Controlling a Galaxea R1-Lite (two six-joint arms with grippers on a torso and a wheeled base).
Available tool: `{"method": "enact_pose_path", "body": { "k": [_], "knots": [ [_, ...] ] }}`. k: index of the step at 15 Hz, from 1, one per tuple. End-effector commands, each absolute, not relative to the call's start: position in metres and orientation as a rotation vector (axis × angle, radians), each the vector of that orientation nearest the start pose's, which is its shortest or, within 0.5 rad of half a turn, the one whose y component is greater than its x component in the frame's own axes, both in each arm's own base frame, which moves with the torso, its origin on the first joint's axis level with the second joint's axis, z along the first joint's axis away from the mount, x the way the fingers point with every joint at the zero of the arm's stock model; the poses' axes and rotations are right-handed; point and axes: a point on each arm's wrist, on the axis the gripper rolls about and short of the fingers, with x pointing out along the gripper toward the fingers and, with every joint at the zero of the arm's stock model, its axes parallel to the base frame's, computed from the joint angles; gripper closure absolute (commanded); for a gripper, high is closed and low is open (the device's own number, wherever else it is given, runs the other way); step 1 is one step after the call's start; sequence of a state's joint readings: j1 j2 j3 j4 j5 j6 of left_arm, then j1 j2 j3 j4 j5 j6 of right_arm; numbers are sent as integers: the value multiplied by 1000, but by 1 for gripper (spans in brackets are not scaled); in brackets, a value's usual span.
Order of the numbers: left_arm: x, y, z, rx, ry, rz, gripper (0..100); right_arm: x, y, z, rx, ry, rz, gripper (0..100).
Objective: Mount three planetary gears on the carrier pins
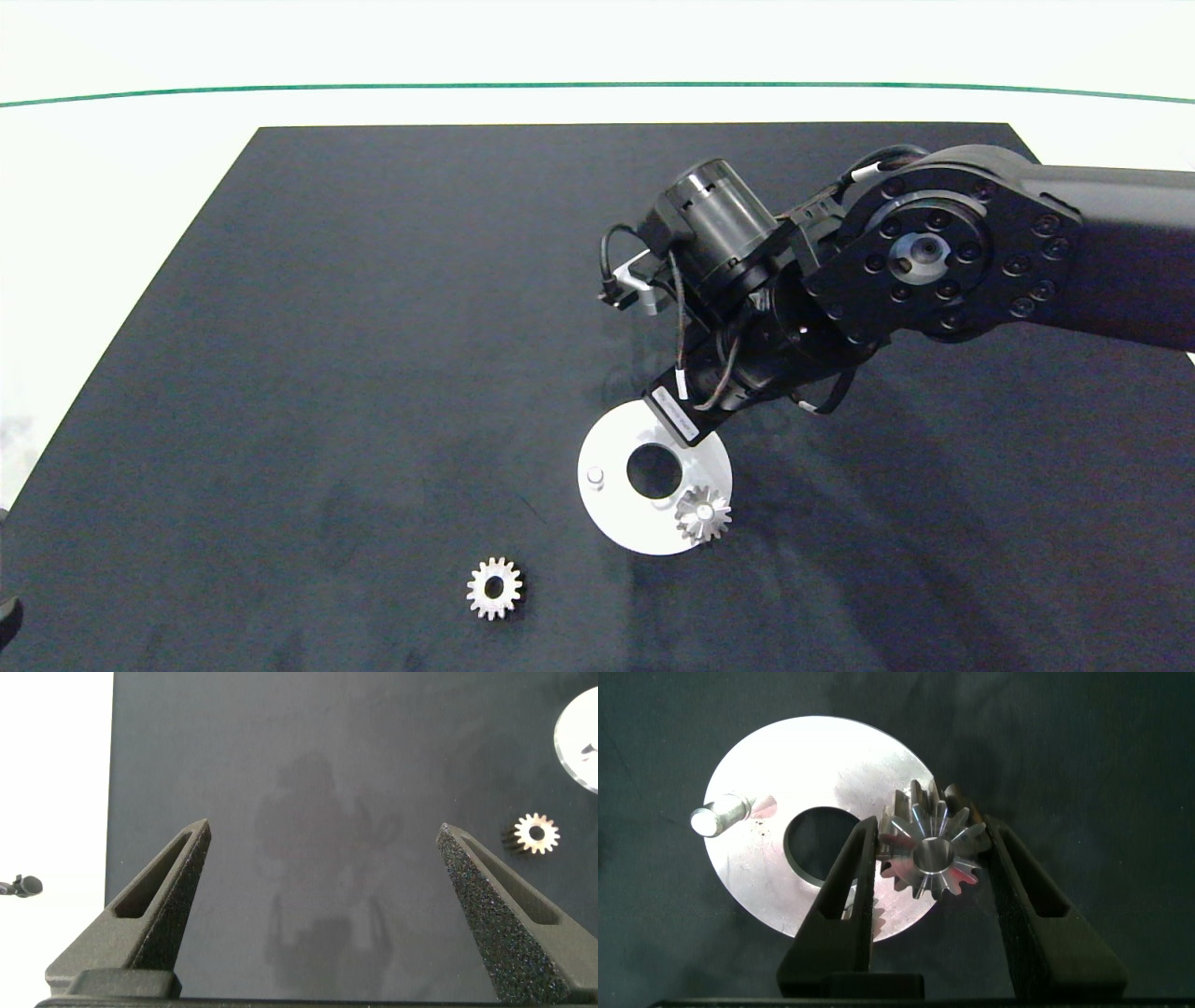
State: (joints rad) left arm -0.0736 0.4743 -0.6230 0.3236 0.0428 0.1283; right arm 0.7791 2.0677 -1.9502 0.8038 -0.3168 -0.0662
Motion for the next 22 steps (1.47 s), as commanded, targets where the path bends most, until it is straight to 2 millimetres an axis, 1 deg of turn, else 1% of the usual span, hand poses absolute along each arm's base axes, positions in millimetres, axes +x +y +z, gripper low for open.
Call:
{"method": "enact_pose_path", "body": {
  "k": [1,8,14,22],
  "knots": [
    [-4,1,219,139,177,-42,0,279,266,238,-551,787,454,81],
    [-4,1,219,139,177,-42,0,280,266,237,-553,793,454,81],
    [-3,1,219,141,181,-55,0,279,267,241,-549,781,467,81],
    [-2,1,219,141,184,-55,0,278,266,241,-557,793,469,81]
  ]
}}
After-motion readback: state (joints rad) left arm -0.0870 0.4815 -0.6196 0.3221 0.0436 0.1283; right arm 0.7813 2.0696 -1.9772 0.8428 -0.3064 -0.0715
